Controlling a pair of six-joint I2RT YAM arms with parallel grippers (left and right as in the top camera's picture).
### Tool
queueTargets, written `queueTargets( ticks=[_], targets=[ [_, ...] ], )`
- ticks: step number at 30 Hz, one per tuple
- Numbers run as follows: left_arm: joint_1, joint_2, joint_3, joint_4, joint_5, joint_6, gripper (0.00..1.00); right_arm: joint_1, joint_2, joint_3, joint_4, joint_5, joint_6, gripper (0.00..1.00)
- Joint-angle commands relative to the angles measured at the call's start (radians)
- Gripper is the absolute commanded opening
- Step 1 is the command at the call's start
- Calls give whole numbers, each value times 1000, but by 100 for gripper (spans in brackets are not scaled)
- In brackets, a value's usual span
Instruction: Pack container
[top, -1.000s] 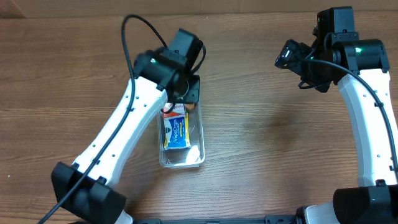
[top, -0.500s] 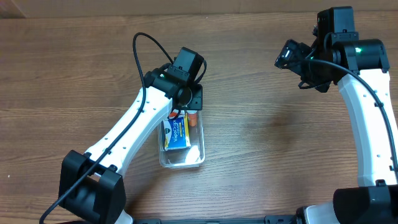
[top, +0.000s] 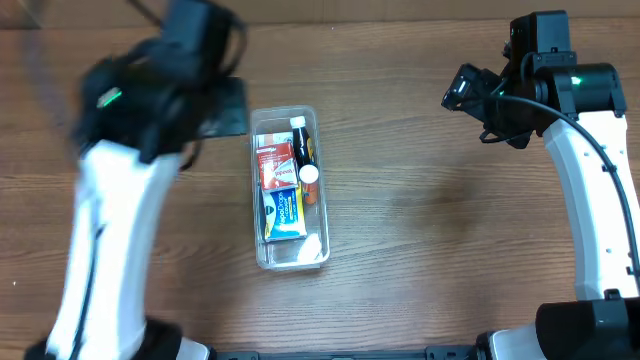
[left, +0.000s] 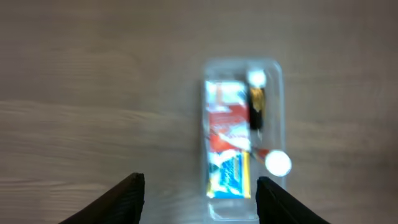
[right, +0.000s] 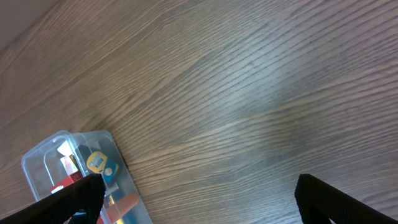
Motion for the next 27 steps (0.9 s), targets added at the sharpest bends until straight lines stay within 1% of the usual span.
queueTargets(
  ticks=[1, 2, 3, 4, 6, 7, 9, 10, 12, 14, 15, 16, 17, 18, 19, 20, 21, 22, 23, 24, 25, 27],
  targets=[
    [-35, -285, 53, -59, -169, 39, 59, -2, -4, 8, 5, -1, 4, 100],
    [-49, -386, 34, -65, -196, 37, 60, -2, -4, 8, 5, -1, 4, 100],
    [-53, -484, -16, -43, -211, 37, 64, -2, -4, 8, 5, -1, 4, 100],
    [-53, -568, -92, -11, -227, 37, 68, -2, -4, 8, 5, -1, 4, 100],
    [-53, -719, -322, 75, -250, 37, 73, -2, -4, 8, 5, -1, 4, 100],
    [-52, -799, -499, 146, -249, 11, 100, -2, -4, 8, 5, -1, 4, 100],
    [-52, -843, -662, 209, -206, -99, 100, -2, -4, 8, 5, -1, 4, 100],
    [-52, -841, -733, 201, -187, -109, 100, -2, -4, 8, 5, -1, 4, 100],
    [-52, -826, -817, 180, -206, -77, 100, -2, -4, 8, 5, -1, 4, 100],
    [-52, -843, -993, 295, -271, -71, 100, -2, -4, 8, 5, -1, 4, 100],
    [-52, -859, -1034, 336, -271, -70, 100, -2, -4, 8, 5, -1, 4, 100],
    [-52, -889, -1097, 414, -270, -53, 100, -2, -4, 8, 5, -1, 4, 100],
    [-45, -936, -1185, 545, -251, 11, 100, -2, -4, 8, 5, -1, 4, 100],
    [-21, -982, -1270, 674, -198, 90, 100, -2, -4, 8, 5, -1, 4, 100],
    [37, -1040, -1366, 811, -90, 188, 100, -2, -4, 8, 5, -1, 4, 100],
    [97, -1081, -1433, 887, 8, 248, 100, -2, -4, 8, 5, -1, 4, 100],
    [148, -1115, -1488, 932, 92, 280, 100, -2, -4, 8, 5, -1, 4, 100],
    [219, -1178, -1572, 962, 178, 287, 100, -2, -4, 8, 5, -1, 4, 100],
    [255, -1232, -1631, 963, 214, 285, 100, -2, -4, 8, 5, -1, 4, 100],
    [268, -1278, -1676, 962, 225, 285, 100, -2, -4, 8, 5, -1, 4, 100],
    [269, -1374, -1756, 963, 224, 285, 100, -2, -4, 8, 5, -1, 4, 100],
    [269, -1505, -1846, 962, 224, 285, 100, -2, -4, 8, 5, -1, 4, 100]
  ],
)
